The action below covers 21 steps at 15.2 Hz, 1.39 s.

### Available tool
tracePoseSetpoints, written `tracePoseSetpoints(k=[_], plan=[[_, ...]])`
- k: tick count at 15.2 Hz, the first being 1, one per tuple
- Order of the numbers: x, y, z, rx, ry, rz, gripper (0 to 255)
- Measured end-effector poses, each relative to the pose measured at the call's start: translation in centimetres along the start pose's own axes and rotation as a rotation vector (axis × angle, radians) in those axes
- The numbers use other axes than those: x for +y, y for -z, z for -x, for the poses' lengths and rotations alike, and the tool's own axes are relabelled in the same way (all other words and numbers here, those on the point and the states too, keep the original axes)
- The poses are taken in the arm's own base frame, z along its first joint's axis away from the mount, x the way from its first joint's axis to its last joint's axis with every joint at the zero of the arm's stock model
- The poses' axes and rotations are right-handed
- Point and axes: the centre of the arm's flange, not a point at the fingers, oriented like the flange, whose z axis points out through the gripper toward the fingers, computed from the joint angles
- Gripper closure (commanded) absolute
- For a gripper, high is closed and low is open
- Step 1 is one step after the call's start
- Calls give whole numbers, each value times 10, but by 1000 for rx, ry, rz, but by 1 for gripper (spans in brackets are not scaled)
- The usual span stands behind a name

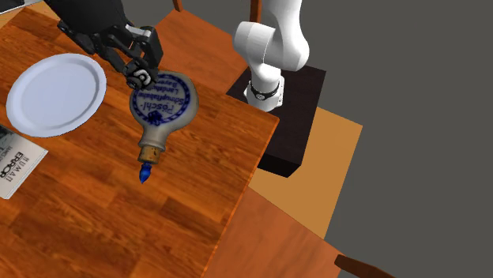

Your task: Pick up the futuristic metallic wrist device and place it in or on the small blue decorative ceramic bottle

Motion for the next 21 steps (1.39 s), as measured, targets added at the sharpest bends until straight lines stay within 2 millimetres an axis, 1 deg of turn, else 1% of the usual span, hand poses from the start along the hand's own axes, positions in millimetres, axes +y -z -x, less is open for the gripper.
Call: tracePoseSetpoints(k=[1, 3, 5, 7, 9, 18, 21], plan=[[12, 2, 7, 0, 0, 0, 255], [35, 3, 15, 0, 0, 0, 255], [48, 1, 24, 0, 1, 0, 255], [52, -7, 28, 0, 1, 0, 255], [52, -17, 30, -1, 1, 0, 255], [54, -66, 30, -1, 2, 0, 255], [53, -74, 29, -1, 2, 0, 255]])
